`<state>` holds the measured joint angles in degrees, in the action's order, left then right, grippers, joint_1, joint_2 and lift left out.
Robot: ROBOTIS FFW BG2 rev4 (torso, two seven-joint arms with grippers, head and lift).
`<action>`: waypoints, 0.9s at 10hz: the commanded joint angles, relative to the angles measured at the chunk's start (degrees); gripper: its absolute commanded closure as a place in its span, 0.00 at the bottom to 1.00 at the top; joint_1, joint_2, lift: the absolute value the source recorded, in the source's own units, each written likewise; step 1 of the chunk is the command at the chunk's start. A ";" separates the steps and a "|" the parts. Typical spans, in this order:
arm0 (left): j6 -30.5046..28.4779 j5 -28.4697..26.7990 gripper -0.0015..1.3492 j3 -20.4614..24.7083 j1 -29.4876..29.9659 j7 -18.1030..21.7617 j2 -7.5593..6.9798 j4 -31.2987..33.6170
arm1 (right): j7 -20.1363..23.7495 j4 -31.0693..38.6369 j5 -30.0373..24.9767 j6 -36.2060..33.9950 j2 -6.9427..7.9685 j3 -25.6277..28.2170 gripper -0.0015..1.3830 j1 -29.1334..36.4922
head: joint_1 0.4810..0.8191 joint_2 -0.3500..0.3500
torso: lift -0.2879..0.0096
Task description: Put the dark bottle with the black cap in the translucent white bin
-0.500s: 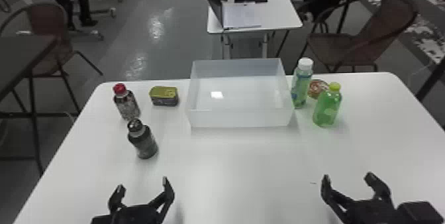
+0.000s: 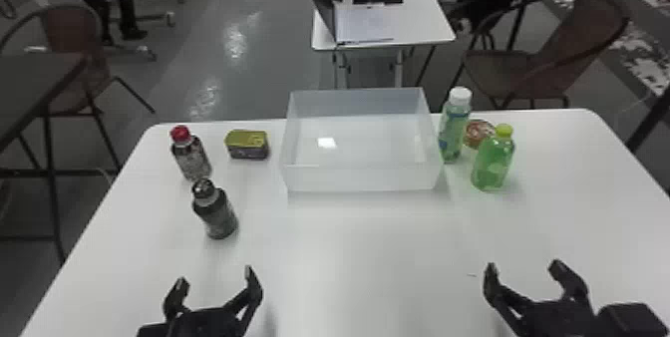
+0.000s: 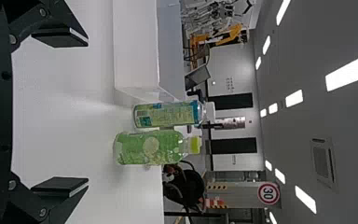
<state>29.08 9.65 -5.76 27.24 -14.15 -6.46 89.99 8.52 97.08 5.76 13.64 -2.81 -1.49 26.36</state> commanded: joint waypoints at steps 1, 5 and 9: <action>0.10 0.20 0.09 -0.13 0.00 0.00 -0.04 -0.08 | 0.18 -0.23 0.13 -0.01 0.00 0.00 0.16 -0.08 | 0.63 0.64 | 0.65; -1.13 3.01 0.09 0.22 -2.99 2.64 -0.30 -3.33 | 0.18 -0.23 0.22 -0.01 0.00 0.00 0.16 -0.08 | 0.63 0.64 | 0.65; -4.47 1.16 0.09 3.65 -11.69 11.86 -0.39 -11.33 | 0.27 -0.49 0.48 -0.01 0.00 0.00 0.16 -0.26 | 0.63 0.63 | 0.65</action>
<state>25.09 11.55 -2.87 16.95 -2.51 -6.91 80.01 8.77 96.62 6.18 13.62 -2.81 -1.49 26.11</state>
